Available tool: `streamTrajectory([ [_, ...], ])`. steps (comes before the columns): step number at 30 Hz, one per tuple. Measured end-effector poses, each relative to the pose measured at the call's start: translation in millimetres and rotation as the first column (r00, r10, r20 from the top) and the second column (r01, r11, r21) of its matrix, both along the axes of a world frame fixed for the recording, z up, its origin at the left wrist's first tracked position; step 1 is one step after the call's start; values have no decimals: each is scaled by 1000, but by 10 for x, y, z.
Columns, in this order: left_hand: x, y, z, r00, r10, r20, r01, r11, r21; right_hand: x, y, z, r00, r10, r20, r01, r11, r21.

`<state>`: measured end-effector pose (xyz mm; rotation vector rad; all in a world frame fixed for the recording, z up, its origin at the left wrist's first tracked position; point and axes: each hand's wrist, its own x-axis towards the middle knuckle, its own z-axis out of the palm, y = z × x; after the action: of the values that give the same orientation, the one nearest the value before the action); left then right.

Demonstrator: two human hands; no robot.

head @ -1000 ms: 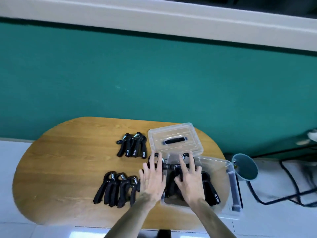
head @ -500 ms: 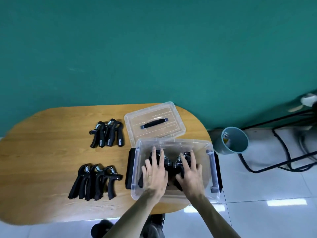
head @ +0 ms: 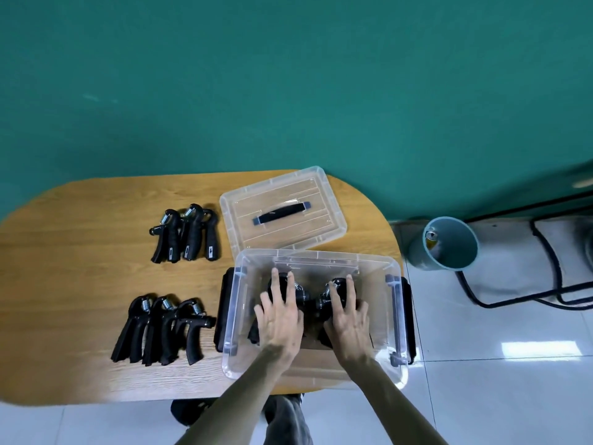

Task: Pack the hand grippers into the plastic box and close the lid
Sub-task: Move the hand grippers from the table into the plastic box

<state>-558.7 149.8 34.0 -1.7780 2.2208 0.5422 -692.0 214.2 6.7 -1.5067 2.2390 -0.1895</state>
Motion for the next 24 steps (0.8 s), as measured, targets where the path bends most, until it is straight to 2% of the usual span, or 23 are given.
streamTrajectory([
  [12, -8, -3, -117, 999, 47, 0, -47, 997, 57, 24, 32, -113, 990, 93, -102, -87, 994, 65],
  [17, 42, -25, -94, 998, 48, -44, -45, 997, 56, 20, -12, -24, 991, 77, -111, -63, 991, 120],
  [20, 75, -45, 1, 997, 42, -61, -38, 997, 62, 26, -85, 109, 981, 76, -176, -64, 995, 72],
  [22, 105, -62, 108, 998, 0, -70, 6, 997, 75, 40, -145, 220, 977, 73, -200, -66, 997, 42],
  [24, 162, -97, 251, 992, -121, -46, 122, 992, 33, 70, -200, 370, 972, 80, -223, -79, 997, 11],
])
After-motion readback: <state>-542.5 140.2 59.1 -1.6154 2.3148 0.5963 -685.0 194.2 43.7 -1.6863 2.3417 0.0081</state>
